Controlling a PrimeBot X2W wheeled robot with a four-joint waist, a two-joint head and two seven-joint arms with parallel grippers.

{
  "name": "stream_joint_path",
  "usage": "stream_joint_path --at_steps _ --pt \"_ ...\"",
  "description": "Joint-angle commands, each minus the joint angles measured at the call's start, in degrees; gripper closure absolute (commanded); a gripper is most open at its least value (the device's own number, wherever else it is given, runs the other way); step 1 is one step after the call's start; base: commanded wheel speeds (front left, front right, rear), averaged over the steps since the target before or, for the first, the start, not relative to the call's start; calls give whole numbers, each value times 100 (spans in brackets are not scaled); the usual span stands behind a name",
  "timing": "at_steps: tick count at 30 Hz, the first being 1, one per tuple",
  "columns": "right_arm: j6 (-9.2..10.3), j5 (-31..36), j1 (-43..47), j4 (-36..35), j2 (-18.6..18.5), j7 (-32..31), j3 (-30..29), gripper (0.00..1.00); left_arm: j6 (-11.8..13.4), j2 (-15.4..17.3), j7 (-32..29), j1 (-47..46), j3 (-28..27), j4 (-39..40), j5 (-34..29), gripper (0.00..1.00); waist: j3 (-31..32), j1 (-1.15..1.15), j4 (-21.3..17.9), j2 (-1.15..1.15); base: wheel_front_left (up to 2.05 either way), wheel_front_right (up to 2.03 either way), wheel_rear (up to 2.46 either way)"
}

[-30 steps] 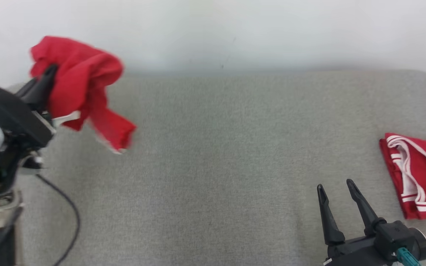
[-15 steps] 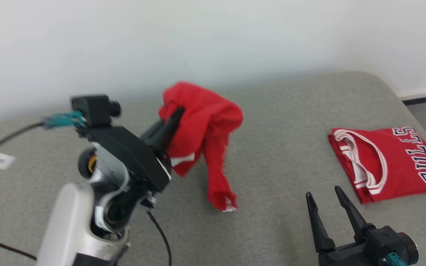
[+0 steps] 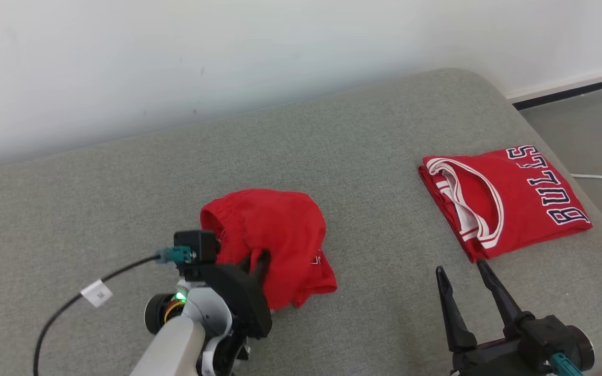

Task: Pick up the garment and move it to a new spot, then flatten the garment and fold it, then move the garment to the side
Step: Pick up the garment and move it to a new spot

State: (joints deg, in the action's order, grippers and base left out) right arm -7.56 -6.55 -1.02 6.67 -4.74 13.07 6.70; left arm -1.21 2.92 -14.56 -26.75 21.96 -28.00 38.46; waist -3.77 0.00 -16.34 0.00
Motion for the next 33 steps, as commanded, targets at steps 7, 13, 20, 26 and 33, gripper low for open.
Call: stream_joint_path --at_steps 7,13,20,26,33 --pt "13 51 143 -69 -60 -32 -219 0 64 -2 1286 190 223 -307 83 0 222 0 329 0 0 0 0" --pt "13 86 293 -230 -90 -80 -546 0 118 36 2458 560 278 -9 -23 0 346 0 789 0 0 0 0" --pt "13 126 450 -370 -99 -156 -774 0 385 268 2973 1394 -407 623 -385 0 456 0 1227 0 0 0 0" --pt "13 124 574 -385 -67 -170 -872 0 389 250 2973 2477 -1254 1465 -1094 0 506 0 1427 0 0 0 0" --pt "13 90 743 -222 -19 -170 -882 0 42 193 2975 3293 -1865 1767 -1826 0 541 0 1519 0 0 0 0"
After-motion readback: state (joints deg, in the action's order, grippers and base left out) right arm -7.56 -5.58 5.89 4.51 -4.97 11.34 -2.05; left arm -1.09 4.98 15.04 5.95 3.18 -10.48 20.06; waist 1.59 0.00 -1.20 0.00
